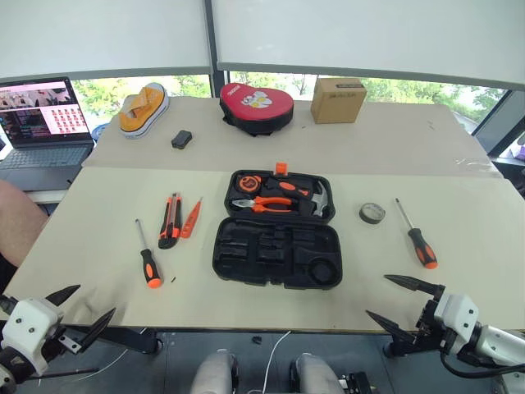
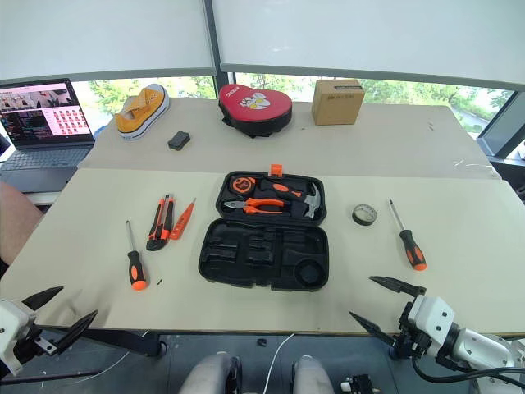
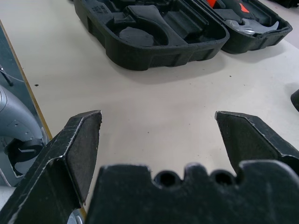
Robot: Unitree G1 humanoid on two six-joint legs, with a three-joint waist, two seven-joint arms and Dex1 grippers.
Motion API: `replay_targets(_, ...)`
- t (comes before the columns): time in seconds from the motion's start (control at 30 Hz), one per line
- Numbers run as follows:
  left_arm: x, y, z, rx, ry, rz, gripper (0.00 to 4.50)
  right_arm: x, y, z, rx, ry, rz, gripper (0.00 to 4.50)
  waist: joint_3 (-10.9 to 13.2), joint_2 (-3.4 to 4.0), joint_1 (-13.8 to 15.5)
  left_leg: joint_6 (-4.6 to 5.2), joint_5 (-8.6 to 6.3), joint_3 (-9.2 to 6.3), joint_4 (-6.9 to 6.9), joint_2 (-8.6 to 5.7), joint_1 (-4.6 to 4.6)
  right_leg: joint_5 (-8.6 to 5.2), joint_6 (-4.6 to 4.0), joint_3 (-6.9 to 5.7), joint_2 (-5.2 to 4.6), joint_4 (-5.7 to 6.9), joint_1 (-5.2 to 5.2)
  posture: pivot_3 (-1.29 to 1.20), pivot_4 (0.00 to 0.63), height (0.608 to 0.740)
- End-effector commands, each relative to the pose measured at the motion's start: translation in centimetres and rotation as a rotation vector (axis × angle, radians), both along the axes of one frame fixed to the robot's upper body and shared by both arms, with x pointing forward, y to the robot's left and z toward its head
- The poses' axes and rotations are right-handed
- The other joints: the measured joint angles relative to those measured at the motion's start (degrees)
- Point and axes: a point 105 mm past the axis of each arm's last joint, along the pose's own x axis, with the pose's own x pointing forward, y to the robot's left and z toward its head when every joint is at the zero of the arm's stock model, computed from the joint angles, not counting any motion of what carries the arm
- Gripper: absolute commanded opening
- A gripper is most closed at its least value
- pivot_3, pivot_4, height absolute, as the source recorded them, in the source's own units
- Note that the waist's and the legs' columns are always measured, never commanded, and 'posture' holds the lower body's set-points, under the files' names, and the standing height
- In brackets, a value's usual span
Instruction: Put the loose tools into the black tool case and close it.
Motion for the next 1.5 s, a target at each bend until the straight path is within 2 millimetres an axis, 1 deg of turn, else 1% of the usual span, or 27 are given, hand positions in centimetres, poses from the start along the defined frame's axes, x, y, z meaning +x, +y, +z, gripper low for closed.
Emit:
replay_targets(0.03,-0.1,1.7,1.2,-0.061,-0.058,0.101,4.47,1.2,0.7,2.0,0.058,-0.06,0.025,4.5,0.0,-0.01,0.0,0.0,0.0,0.0,0.0,0.0,0.0,0.0,0.0,0.0,0.01,0.0,0.0,0.0,0.15,0.74)
replay_targets(0.07,-0.5,3.7,1.5,-0.112,-0.089,0.227,4.47,1.7,2.0,3.5,0.128,-0.105,0.08,4.5,0.0,-0.01,-0.2,0.0,0.0,0.0,0.0,0.0,0.02,0.0,0.0,0.0,0.01,0.0,0.0,0.0,0.15,0.74)
replay_targets(0.1,-1.0,5.1,1.6,-0.148,-0.109,0.314,4.47,1.9,2.8,4.6,0.178,-0.136,0.123,4.5,0.0,-0.01,-0.8,0.0,0.0,0.01,0.0,0.05,0.01,0.01,-0.01,0.03,0.03,0.01,-0.02,0.0,0.15,0.74)
replay_targets(0.13,-1.7,6.4,1.3,-0.188,-0.109,0.415,4.47,1.7,3.8,5.7,0.256,-0.105,0.187,4.5,0.0,-0.01,-1.0,0.01,0.01,0.02,0.0,0.12,0.04,0.04,0.0,0.07,0.03,0.09,-0.03,0.0,0.15,0.74)
replay_targets(0.17,-2.1,7.0,0.9,-0.204,-0.102,0.47,4.47,1.4,4.3,6.1,0.302,-0.071,0.228,4.5,0.0,-0.02,-1.2,0.01,0.01,0.01,0.01,0.2,0.04,0.12,0.1,0.06,0.03,0.1,-0.03,0.0,0.15,0.74)
replay_targets(0.2,-2.4,7.3,0.6,-0.212,-0.088,0.507,4.47,1.5,4.5,6.8,0.323,-0.085,0.235,4.5,0.0,-0.02,-1.2,0.0,0.0,-0.01,0.01,0.32,0.05,0.23,0.29,0.02,0.05,0.08,-0.02,0.0,0.15,0.74)
replay_targets(0.23,-2.8,7.6,0.3,-0.213,-0.07,0.538,4.47,1.7,4.7,7.4,0.344,-0.115,0.233,4.5,0.0,-0.05,-1.2,-0.01,0.0,-0.04,-0.01,0.34,0.04,0.21,0.29,-0.04,0.07,0.06,-0.01,0.0,0.15,0.74)
replay_targets(0.3,-3.1,7.4,0.0,-0.283,-0.035,0.58,4.47,2.1,5.7,8.4,0.367,-0.171,0.251,4.5,0.0,-0.17,-1.1,-0.12,-0.07,-0.05,-0.01,0.34,0.04,0.21,0.29,-0.1,0.21,0.06,0.01,0.0,0.15,0.74)
replay_targets(0.33,-2.9,7.0,0.1,-0.316,-0.014,0.574,4.47,2.2,6.1,8.7,0.376,-0.182,0.263,4.5,0.0,-0.24,-1.0,-0.12,-0.07,-0.04,-0.01,0.33,0.02,0.22,0.29,-0.08,0.28,0.07,-0.01,0.0,0.15,0.74)
replay_targets(0.43,-0.8,4.5,1.6,-0.381,0.005,0.476,4.47,2.6,6.6,8.5,0.377,-0.187,0.278,4.5,0.1,-0.46,-0.3,-0.15,-0.08,-0.06,0.0,0.34,0.02,0.22,0.27,-0.13,0.24,0.08,-0.03,0.0,0.15,0.74)
replay_targets(0.47,0.1,3.5,2.0,-0.4,0.018,0.446,4.47,2.6,6.7,8.3,0.371,-0.187,0.283,4.5,0.1,-0.47,0.0,-0.4,-0.21,-0.06,0.01,0.35,0.03,0.22,0.26,-0.19,0.17,0.08,-0.07,0.0,0.15,0.74)
replay_targets(0.53,2.0,0.9,2.9,-0.433,0.068,0.371,4.47,2.7,6.7,8.1,0.368,-0.188,0.288,4.5,0.1,-0.47,0.3,-0.57,-0.3,-0.05,0.03,0.35,0.06,0.21,0.24,-0.29,-0.04,0.05,-0.16,0.0,0.15,0.74)
replay_targets(0.6,3.3,-1.3,3.3,-0.445,0.139,0.319,4.47,2.8,6.7,8.0,0.367,-0.195,0.294,4.5,0.0,-0.45,0.5,-0.59,-0.3,-0.02,0.04,0.34,0.06,0.22,0.24,-0.33,-0.07,0.05,-0.11,0.0,0.15,0.74)
replay_targets(0.7,4.5,-3.5,2.9,-0.432,0.255,0.313,4.47,2.9,6.8,8.2,0.364,-0.219,0.311,4.5,0.1,-0.38,0.0,-0.47,-0.17,-0.01,0.04,0.33,0.03,0.26,0.24,-0.25,-0.04,0.14,0.04,0.0,0.15,0.74)
replay_targets(0.77,5.5,-4.6,2.7,-0.456,0.28,0.33,4.47,2.9,6.8,8.3,0.366,-0.23,0.314,4.5,0.1,-0.23,-0.6,-0.22,-0.02,0.0,0.03,0.34,0.05,0.26,0.24,-0.21,0.08,0.21,0.03,0.0,0.15,0.74)
replay_targets(0.87,6.7,-6.2,1.9,-0.454,0.332,0.349,4.47,2.7,6.9,8.0,0.341,-0.234,0.333,4.5,0.1,-0.18,-1.0,-0.24,-0.01,-0.02,-0.01,0.37,0.05,0.26,0.24,-0.16,0.27,0.29,0.0,0.0,0.15,0.74)
replay_targets(1.0,7.6,-6.9,-0.6,-0.431,0.416,0.425,4.47,2.5,6.5,7.5,0.328,-0.223,0.336,4.5,0.1,-0.18,-0.9,-0.32,0.03,-0.03,0.0,0.36,0.07,0.26,0.24,-0.08,0.4,0.37,0.01,0.0,0.15,0.74)
replay_targets(1.1,7.9,-6.8,-1.2,-0.429,0.419,0.457,3.67,2.4,6.5,7.5,0.329,-0.222,0.338,4.5,0.0,0.09,-0.7,-0.35,0.05,0.01,0.0,0.31,0.22,0.25,0.23,0.03,0.38,0.53,0.04,0.0,0.15,0.74)
replay_targets(1.17,8.0,-6.8,-1.2,-0.445,0.415,0.464,2.87,2.3,6.5,7.4,0.329,-0.213,0.347,4.5,0.0,0.14,-0.6,-0.36,0.05,0.05,0.0,0.28,0.34,0.23,0.19,0.09,0.38,0.64,0.05,0.0,0.15,0.74)
replay_targets(1.2,8.0,-6.6,-1.2,-0.45,0.414,0.474,2.55,2.3,6.5,7.3,0.328,-0.209,0.354,4.5,0.0,0.14,-0.5,-0.36,0.06,0.05,0.0,0.28,0.4,0.2,0.15,0.1,0.38,0.67,0.08,0.0,0.15,0.74)
replay_targets(1.23,7.7,-5.9,-1.1,-0.443,0.409,0.5,2.09,2.1,6.6,7.2,0.324,-0.206,0.365,4.5,0.0,0.14,-0.4,-0.36,0.05,0.05,0.0,0.29,0.45,0.19,0.13,0.1,0.38,0.69,0.11,0.0,0.15,0.74)
replay_targets(1.3,7.1,-4.3,-0.7,-0.438,0.396,0.548,1.45,2.0,6.7,7.2,0.314,-0.214,0.385,4.5,0.0,0.14,-0.4,-0.36,0.06,0.06,0.0,0.29,0.45,0.18,0.12,0.11,0.38,0.69,0.11,0.0,0.15,0.74)
replay_targets(1.33,6.5,-2.9,-0.2,-0.429,0.381,0.583,0.98,1.9,6.8,7.3,0.317,-0.217,0.396,4.5,0.0,0.14,-0.4,-0.36,0.05,0.07,0.0,0.29,0.45,0.17,0.11,0.11,0.38,0.68,0.1,0.0,0.15,0.74)
replay_targets(1.37,6.1,-1.8,0.3,-0.418,0.364,0.607,0.87,1.9,6.8,7.5,0.322,-0.218,0.401,4.5,0.0,0.12,-0.7,-0.36,0.05,0.07,0.0,0.29,0.45,0.17,0.1,0.11,0.38,0.68,0.09,0.0,0.15,0.74)
replay_targets(1.4,5.9,-0.7,1.2,-0.409,0.331,0.628,0.87,1.9,6.8,7.7,0.323,-0.227,0.407,4.5,0.0,0.11,-1.1,-0.37,0.05,0.09,-0.02,0.34,0.46,0.14,0.05,0.11,0.39,0.69,0.05,0.0,0.15,0.74)
replay_targets(1.43,6.2,-0.1,2.7,-0.391,0.277,0.598,0.87,2.0,6.5,7.8,0.321,-0.231,0.405,4.5,0.0,0.09,-1.4,-0.43,0.02,0.1,-0.02,0.42,0.46,0.11,0.0,0.12,0.46,0.7,0.04,0.0,0.15,0.74)
replay_targets(1.5,7.0,0.0,5.1,-0.368,0.185,0.515,0.87,2.1,6.2,8.0,0.317,-0.237,0.394,4.5,0.1,-0.02,-1.3,-0.48,-0.01,0.07,-0.03,0.53,0.47,0.03,-0.15,0.09,0.56,0.78,0.0,0.0,0.15,0.74)
